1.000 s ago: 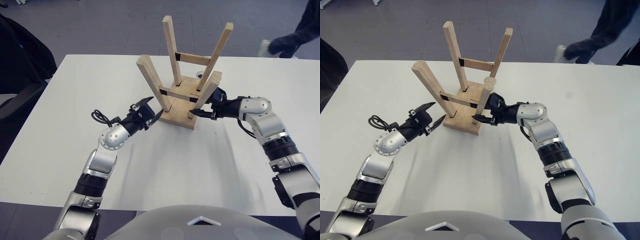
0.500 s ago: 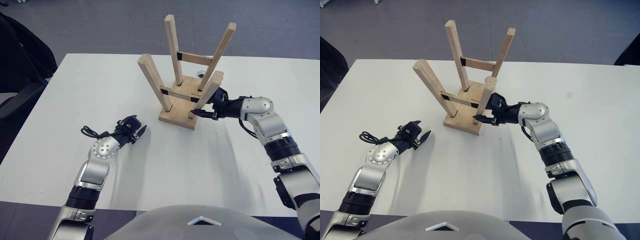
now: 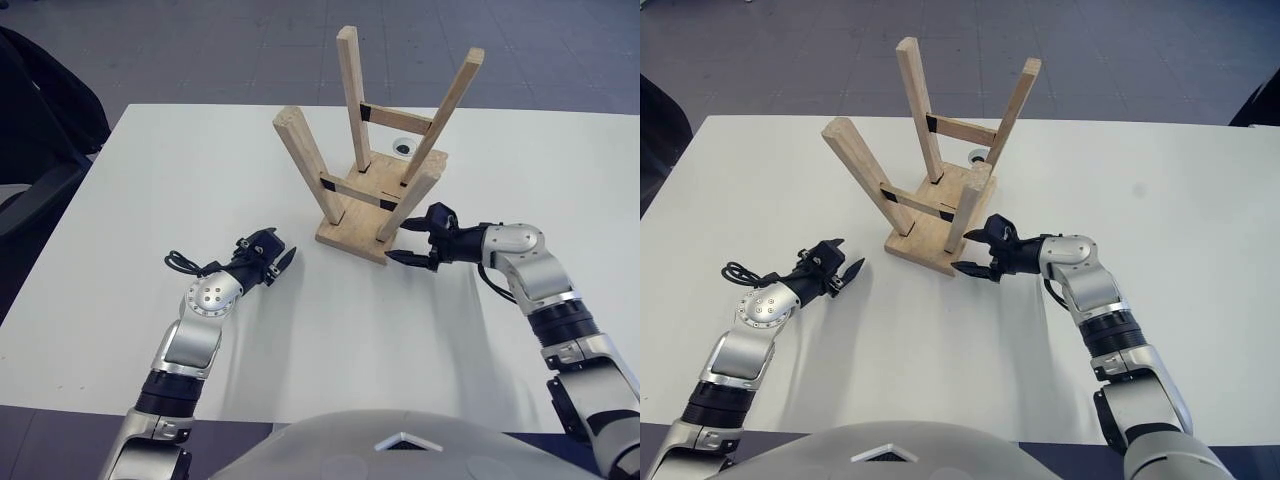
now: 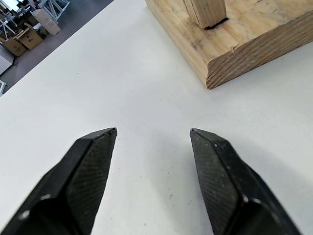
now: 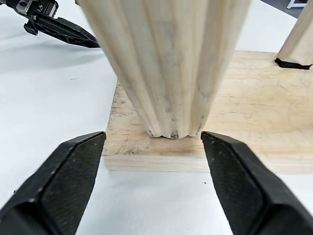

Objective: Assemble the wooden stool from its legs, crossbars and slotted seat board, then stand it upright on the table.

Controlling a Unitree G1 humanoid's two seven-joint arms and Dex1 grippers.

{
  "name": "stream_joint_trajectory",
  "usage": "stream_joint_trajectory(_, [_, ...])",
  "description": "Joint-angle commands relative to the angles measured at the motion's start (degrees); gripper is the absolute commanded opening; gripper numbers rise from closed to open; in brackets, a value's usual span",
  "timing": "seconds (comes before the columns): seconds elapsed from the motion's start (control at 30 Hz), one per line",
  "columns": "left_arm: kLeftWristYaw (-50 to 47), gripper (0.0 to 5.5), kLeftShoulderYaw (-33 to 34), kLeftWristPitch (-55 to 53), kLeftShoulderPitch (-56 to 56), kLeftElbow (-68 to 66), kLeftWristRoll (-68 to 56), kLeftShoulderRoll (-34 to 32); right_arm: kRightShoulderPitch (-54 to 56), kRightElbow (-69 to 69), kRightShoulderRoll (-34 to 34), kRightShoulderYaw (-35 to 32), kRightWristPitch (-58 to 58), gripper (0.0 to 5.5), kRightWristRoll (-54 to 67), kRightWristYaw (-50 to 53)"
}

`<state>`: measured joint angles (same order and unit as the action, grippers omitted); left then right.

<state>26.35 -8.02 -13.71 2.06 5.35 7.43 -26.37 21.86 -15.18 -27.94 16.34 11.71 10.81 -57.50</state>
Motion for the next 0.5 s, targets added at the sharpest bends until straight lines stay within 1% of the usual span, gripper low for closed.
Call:
stream_joint_trajectory(0.03, [-1.2,2.80,2.1,-0.1,-4.1,-3.4,-0.5,0.1,1.3,0.0,-3.7,-2.5,2.4,4.27,-2.0,0.9])
stream_joint_trajectory(0.07, [-1.4,2.80,2.5,0.3,-5.4,-4.5,-0.8,0.4,1.8,-1.0,-4.4,-3.2,2.5,4.44,-2.4,1.2])
stream_joint_trajectory(0.17, [-2.4,2.80,2.8,1.7,-10.3,-9.7,-1.1,1.8,5.6,-8.8,-4.3,-5.8,1.6,4.44,-3.9,4.5])
stream_joint_trajectory(0.23, [-2.7,2.80,1.7,3.0,-13.7,-14.7,-1.0,3.6,10.2,-17.4,-1.3,-7.3,0.1,4.12,-5.2,9.7])
stream_joint_trajectory(0.3, [-2.1,2.80,-0.3,4.0,-16.4,-19.6,-0.6,5.7,14.2,-25.5,3.2,-7.7,-1.6,3.67,-6.7,15.2])
stream_joint_trajectory(0.4, [-0.3,2.80,-2.5,4.0,-17.7,-23.6,-0.4,6.7,17.8,-34.8,7.7,-7.1,-4.3,3.67,-9.2,20.1])
stream_joint_trajectory(0.5, [2.8,2.80,-4.5,2.4,-17.3,-24.5,-0.3,6.4,21.1,-43.7,11.6,-7.3,-7.5,3.67,-11.2,24.7])
